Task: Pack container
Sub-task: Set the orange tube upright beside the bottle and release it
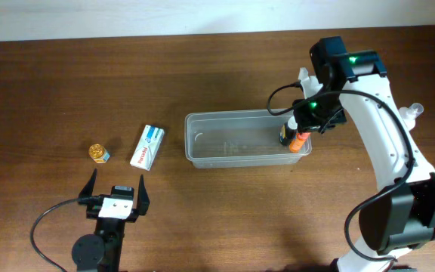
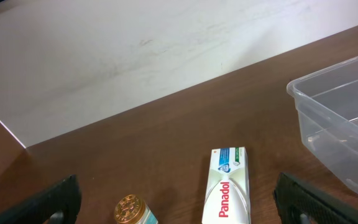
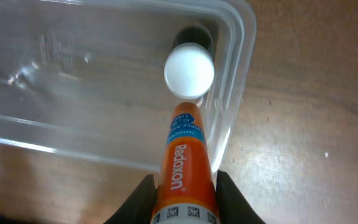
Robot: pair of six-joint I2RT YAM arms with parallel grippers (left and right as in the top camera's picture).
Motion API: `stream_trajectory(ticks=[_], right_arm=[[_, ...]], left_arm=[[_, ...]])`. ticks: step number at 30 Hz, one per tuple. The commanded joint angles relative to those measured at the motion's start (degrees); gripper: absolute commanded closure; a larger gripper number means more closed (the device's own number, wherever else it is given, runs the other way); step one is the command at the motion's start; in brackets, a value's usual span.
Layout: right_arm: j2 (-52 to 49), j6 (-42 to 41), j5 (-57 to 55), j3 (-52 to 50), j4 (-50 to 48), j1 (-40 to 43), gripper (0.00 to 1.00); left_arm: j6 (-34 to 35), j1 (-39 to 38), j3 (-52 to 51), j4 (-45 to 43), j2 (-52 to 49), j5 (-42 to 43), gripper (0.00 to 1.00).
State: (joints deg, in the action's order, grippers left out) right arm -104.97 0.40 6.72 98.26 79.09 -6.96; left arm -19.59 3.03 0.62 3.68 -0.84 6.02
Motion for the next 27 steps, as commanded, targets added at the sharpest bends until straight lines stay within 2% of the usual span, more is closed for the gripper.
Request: stream_trajectory(ticks=[1,27], right_arm=[[0.35,-0.09,0.59,-0.98,-1.53,-0.13,0.78],[0.35,0.00,0.35,-9.66,-9.07,-0.13,0.77]], left_arm=[[-0.66,0.24,-0.13,0.26,0.55,0.61,0.01],[-0.66,0.24,-0.13,0.26,0.55,0.61,0.01]])
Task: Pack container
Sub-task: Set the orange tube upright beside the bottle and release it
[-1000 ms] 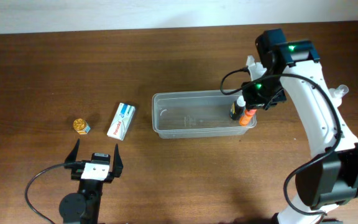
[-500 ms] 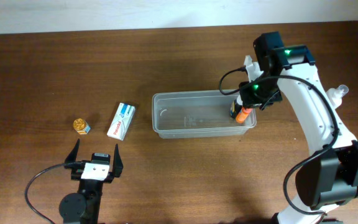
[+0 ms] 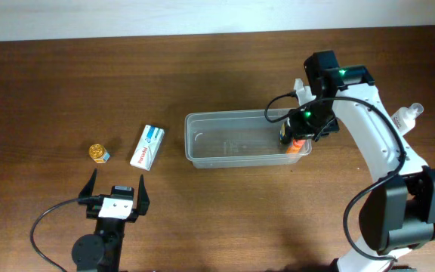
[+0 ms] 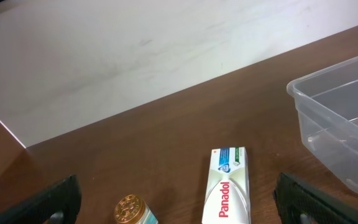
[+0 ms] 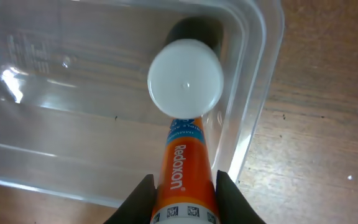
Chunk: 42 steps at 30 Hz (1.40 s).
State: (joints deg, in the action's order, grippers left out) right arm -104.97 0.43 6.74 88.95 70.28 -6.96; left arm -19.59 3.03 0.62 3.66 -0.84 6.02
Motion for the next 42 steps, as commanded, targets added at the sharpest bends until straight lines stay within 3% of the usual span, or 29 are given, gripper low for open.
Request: stream_trajectory(ticks=[1,7,21,33,42], right_arm=[[0.35,-0.02,0.33,-0.35,-0.28,-0.13,0.77],[0.35,-0.02,0.31,-0.35,-0.28,-0.13,0.71],[0.31,-0.04,0.33,-0.35,-0.31,-0.13,0.70],[0.37,-0.02,0.31,4.33,0.66,-0.13,0.49],[0.37,-2.36,-5.22,18.82,9.81,2.14,0.21]], left_arm=[[-0.66,0.24,-0.13,0.28,0.55,0.61,0.01],[-0.66,0.24,-0.13,0.28,0.55,0.61,0.01],[-0.66,0.24,-0.13,0.28,0.55,0.61,0.01],[-0.66,0.24,-0.13,0.28,0.55,0.61,0.01],[-0.66,0.24,-0.13,0.28,0.55,0.61,0.01]])
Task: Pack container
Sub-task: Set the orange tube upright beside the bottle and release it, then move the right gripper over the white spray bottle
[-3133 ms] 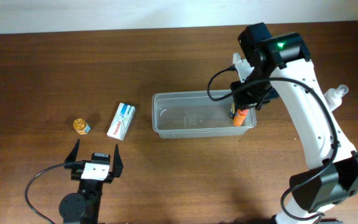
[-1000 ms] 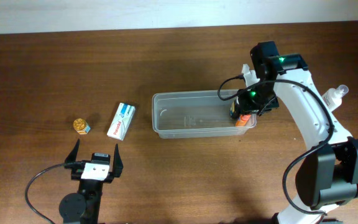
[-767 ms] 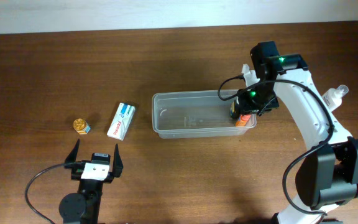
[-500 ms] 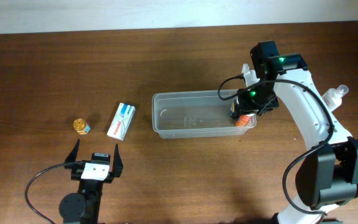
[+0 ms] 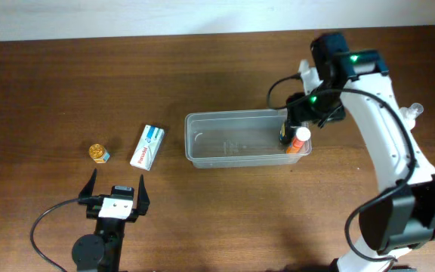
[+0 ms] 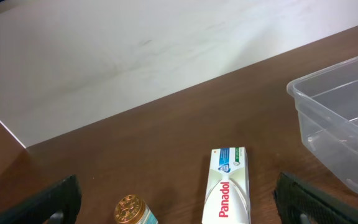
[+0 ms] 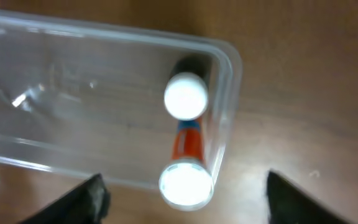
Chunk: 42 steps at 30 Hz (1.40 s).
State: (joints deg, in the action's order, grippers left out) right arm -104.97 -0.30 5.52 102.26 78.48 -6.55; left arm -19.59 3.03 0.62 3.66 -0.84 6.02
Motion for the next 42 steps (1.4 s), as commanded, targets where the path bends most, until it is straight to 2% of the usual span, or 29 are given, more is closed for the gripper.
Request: stream_trajectory(ticks=[1,3,4,8,12,19,27,31,34,42], right_arm=[[0.37,-2.32,-5.40,7.76,3.10,2.67,0.19],[0.37,-3.43,-7.19,12.09,5.77,5.31,0.03],[0.37,-3.87,-7.56,14.01,6.80,6.97,0.01],[0.37,-3.45,-7.74,18.62,8.83,15.63,0.02],[-0.33,1.66,-7.21,18.29,8.55,24.35,0.02],[-4.15,6.03,-1.44,16.06,0.63,33.94,0.01],[-6.43,6.34,-1.88,16.06,-6.88,39.52,0.02],[-6.95,20.13,3.34,16.02,-7.69,40.50,0.02],[-8.26,26.82,10.19,16.02,-7.56,40.83,0.02],[-16.92,28.98,7.56,16.02,-7.39,40.74,0.01]], left_arm=[[-0.66,0.24,-0.13,0.28,0.55,0.61,0.01],[-0.66,0.24,-0.13,0.28,0.55,0.61,0.01],[-0.66,0.24,-0.13,0.28,0.55,0.61,0.01],[-0.66,0.24,-0.13,0.28,0.55,0.61,0.00],[-0.66,0.24,-0.13,0.28,0.55,0.61,0.01],[-0.66,0.24,-0.13,0.28,0.55,0.61,0.01],[-0.66,0.24,-0.13,0.28,0.55,0.61,0.01],[-0.66,0.24,-0.13,0.28,0.55,0.61,0.01],[-0.66,0.24,-0.13,0.28,0.55,0.61,0.01],[-0.66,0.24,-0.13,0.28,0.55,0.61,0.01]])
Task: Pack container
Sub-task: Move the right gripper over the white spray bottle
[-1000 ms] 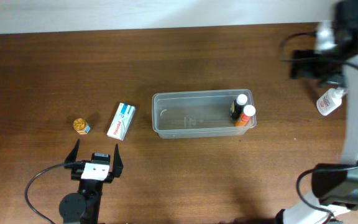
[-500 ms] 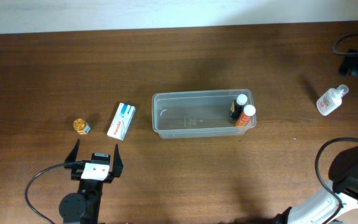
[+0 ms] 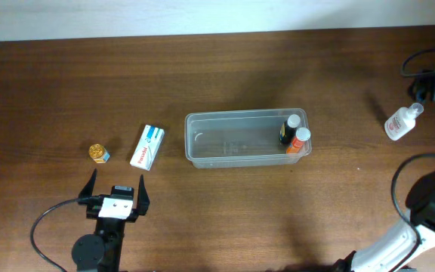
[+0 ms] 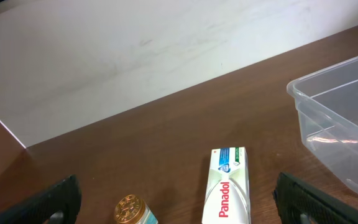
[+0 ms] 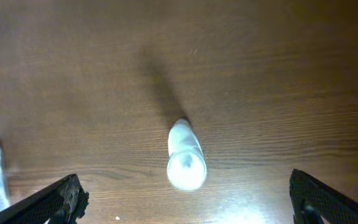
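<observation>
The clear plastic container [image 3: 248, 139] sits mid-table with a dark bottle [image 3: 290, 127] and the orange Redoxon tube [image 3: 298, 140] standing at its right end. A white Panadol box [image 3: 147, 146] [image 4: 227, 186] and a small gold-capped jar [image 3: 99, 153] [image 4: 132, 210] lie to its left. A clear white bottle [image 3: 400, 121] [image 5: 184, 155] stands at the far right. My right gripper [image 5: 188, 196] is open straight above that bottle. My left gripper [image 4: 176, 196] is open near the front edge, facing the box and jar.
The container's near corner [image 4: 337, 118] shows at the right of the left wrist view. A pale wall runs behind the table's far edge. The right arm's cable [image 3: 429, 72] lies at the right border.
My right gripper has moved from over the container's right end to the far right, open above the clear white bottle. The Redoxon tube stays standing in the container.
My right gripper held the Redoxon tube tilted at the container's right end beside the dark bottle, then lower in. It then stood open above the container with the tube left inside. Now it hangs over the white bottle. The left arm has not moved.
</observation>
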Robot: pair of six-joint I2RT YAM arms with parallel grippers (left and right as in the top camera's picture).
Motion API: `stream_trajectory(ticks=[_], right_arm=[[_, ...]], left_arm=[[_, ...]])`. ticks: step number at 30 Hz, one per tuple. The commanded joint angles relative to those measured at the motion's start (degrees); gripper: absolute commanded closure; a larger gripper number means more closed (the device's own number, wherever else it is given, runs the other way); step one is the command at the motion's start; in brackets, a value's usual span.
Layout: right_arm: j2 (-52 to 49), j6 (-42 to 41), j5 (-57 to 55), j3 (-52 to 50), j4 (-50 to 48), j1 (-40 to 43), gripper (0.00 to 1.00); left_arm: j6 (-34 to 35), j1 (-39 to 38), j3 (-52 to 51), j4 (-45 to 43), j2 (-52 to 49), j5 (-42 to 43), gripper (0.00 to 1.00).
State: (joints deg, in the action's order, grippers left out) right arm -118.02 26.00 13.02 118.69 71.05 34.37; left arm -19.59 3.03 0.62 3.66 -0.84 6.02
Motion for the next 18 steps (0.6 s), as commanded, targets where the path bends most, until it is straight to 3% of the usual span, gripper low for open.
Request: stream_trajectory(ticks=[1,11,14,16,18], right_arm=[[-4.83,2.67,-0.90,-0.42,0.09,-0.17,0.00],[-9.62,2.49,-2.34,-0.42,0.20,-0.11,0.16],[-9.66,2.47,-2.32,-0.42,0.22,-0.11,0.28],[-9.66,2.47,-2.32,-0.42,0.28,-0.11,0.41],[-9.75,2.49,-2.38,-0.42,0.52,-0.11,0.47]], left_arm=[[-0.66,0.24,-0.13,0.28,0.55,0.61,0.01],[-0.66,0.24,-0.13,0.28,0.55,0.61,0.01],[-0.66,0.24,-0.13,0.28,0.55,0.61,0.01],[-0.66,0.24,-0.13,0.28,0.55,0.61,0.01],[-0.66,0.24,-0.13,0.28,0.55,0.61,0.01]])
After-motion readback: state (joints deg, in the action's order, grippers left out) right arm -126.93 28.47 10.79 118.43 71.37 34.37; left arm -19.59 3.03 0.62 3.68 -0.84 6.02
